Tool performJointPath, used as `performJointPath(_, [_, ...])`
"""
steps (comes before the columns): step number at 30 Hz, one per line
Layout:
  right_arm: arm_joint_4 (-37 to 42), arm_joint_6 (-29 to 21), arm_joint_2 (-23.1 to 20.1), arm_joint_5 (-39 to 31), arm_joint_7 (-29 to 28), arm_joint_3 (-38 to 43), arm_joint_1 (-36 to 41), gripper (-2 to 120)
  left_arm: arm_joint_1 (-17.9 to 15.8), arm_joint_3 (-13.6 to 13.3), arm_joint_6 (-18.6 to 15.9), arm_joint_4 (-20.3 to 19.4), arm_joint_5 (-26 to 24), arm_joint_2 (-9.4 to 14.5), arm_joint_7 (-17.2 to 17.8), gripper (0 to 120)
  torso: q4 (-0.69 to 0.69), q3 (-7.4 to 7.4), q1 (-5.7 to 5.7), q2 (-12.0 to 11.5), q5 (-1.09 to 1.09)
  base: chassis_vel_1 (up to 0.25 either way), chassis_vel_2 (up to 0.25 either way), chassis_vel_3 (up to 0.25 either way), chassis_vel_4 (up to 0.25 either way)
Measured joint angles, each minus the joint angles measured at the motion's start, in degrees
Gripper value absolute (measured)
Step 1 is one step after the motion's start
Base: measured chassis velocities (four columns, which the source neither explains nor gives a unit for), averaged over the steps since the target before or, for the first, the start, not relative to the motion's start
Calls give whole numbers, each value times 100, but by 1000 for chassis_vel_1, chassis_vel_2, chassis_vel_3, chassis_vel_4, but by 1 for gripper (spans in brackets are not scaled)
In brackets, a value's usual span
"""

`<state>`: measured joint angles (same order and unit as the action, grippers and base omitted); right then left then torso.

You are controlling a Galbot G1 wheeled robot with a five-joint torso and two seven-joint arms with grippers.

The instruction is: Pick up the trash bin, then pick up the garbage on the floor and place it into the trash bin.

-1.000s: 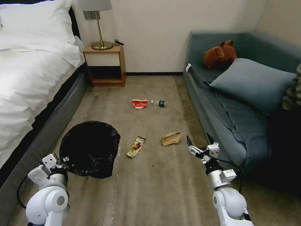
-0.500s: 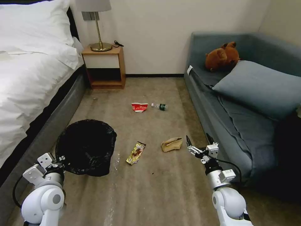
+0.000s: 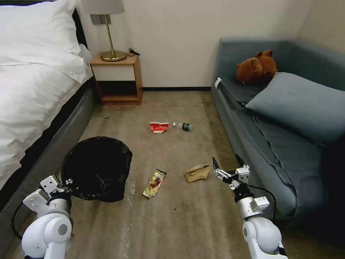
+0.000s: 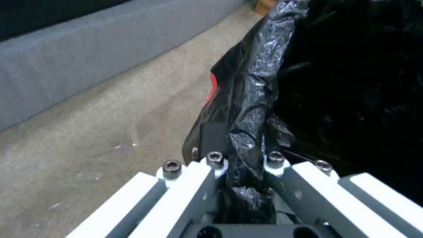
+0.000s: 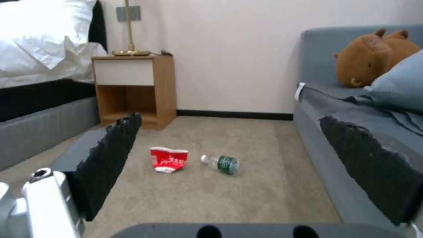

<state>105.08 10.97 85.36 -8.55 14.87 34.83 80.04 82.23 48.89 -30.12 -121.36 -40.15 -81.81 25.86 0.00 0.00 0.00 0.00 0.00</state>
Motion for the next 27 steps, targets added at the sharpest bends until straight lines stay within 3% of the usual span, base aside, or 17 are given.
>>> performJointPath(27, [-70, 4, 15, 61, 7, 3, -72, 100, -122, -70, 17, 133, 111, -6, 20, 2, 0, 0, 0, 0, 0, -90, 86, 81, -88])
